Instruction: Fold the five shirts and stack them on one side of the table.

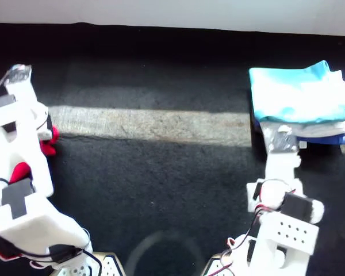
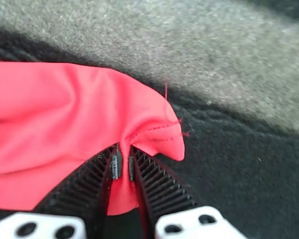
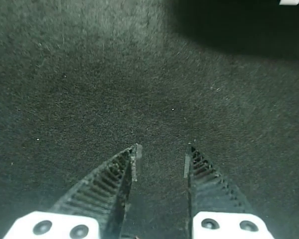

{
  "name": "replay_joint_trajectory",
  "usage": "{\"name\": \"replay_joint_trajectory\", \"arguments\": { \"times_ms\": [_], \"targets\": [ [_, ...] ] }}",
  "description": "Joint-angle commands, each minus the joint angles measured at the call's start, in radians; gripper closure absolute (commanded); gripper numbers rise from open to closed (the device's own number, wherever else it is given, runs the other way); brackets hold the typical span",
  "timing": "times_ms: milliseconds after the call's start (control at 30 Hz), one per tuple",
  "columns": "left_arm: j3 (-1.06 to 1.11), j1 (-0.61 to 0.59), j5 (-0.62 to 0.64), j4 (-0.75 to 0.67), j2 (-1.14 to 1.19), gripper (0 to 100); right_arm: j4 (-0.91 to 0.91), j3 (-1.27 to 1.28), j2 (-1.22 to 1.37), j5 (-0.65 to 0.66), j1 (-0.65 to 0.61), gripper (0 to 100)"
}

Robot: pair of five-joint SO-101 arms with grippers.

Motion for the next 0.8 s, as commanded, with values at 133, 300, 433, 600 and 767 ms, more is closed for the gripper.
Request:
{"name": "replay_joint_trajectory", "arguments": {
  "times_ms": [133,300,433,600,767],
  "targets": [
    [-0.11,0.325,0.003,0.232,-0.354,99,-0.344,0.46,-0.225,0.009,-0.002,85.3],
    [-0.113,0.59,0.002,0.279,-0.492,99,-0.424,0.653,-0.386,0.005,0.012,85.3],
    [-0.162,0.774,-0.003,0.273,-0.57,99,-0.372,0.677,-0.51,0.005,0.035,85.3],
    [-0.317,0.955,-0.003,0.279,-0.63,99,-0.298,0.688,-0.596,0.005,0.031,85.3],
    [-0.432,1.007,0.0,0.334,-0.664,99,-0.292,0.688,-0.598,0.005,0.031,85.3]
  ]
}}
